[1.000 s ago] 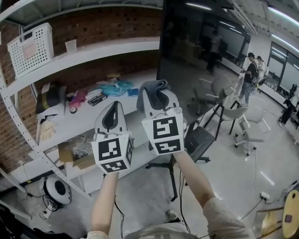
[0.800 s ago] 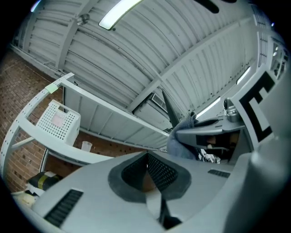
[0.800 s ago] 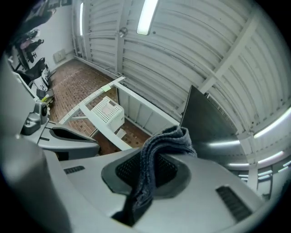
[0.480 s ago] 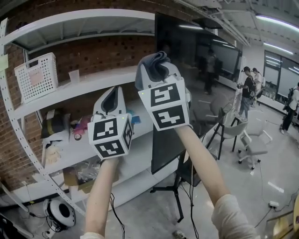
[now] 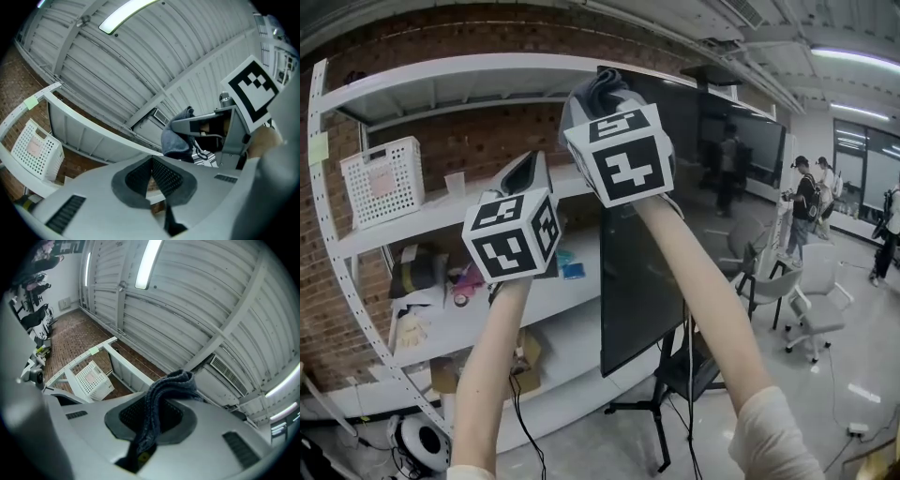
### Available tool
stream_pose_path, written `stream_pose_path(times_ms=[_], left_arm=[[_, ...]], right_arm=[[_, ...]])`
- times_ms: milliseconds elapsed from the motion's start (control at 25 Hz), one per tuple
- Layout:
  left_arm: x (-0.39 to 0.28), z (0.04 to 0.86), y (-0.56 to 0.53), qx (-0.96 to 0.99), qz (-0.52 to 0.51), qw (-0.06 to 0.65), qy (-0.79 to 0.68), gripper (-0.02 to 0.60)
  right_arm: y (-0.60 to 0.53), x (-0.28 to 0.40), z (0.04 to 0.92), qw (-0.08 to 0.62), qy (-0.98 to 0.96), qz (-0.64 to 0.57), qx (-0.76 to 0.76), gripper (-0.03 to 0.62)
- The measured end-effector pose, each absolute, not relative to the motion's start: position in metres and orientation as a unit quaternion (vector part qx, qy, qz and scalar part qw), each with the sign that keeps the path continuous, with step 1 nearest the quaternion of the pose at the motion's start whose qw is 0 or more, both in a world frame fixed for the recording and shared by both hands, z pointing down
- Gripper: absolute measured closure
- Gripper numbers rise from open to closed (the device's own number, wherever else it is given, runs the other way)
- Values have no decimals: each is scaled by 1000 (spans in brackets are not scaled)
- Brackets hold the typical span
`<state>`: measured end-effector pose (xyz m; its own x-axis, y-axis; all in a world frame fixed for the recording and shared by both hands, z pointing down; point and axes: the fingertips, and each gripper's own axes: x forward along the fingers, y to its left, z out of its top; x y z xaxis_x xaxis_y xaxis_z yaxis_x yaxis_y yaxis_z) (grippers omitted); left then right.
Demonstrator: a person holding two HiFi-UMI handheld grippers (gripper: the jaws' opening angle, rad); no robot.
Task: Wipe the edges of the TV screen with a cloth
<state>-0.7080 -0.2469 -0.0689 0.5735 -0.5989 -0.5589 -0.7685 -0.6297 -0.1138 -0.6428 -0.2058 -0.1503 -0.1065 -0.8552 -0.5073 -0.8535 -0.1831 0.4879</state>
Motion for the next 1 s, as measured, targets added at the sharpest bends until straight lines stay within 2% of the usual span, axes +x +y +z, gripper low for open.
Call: stream_pose_path(times_ms=[200,400,600,800,1000], left_arm=[[-699,-100,-240,-882,264,138,366,568],[-703,-115,-241,-875,265,147,379,567],[-710,-132,-234,-865,268,166,390,568],[-715,-141,-227,-858,264,186,400,566],[-713,-136,-229,-851,248,199,418,566]], right_arm=[[-203,-642,-177,-8,-649,-391,653,545],[-190,-645,-195,-35,-665,-398,631,544],[-151,-637,-246,-53,-613,-486,621,545],[-154,-633,-288,46,-504,-591,628,545],[-174,-635,-266,155,-510,-630,565,545]])
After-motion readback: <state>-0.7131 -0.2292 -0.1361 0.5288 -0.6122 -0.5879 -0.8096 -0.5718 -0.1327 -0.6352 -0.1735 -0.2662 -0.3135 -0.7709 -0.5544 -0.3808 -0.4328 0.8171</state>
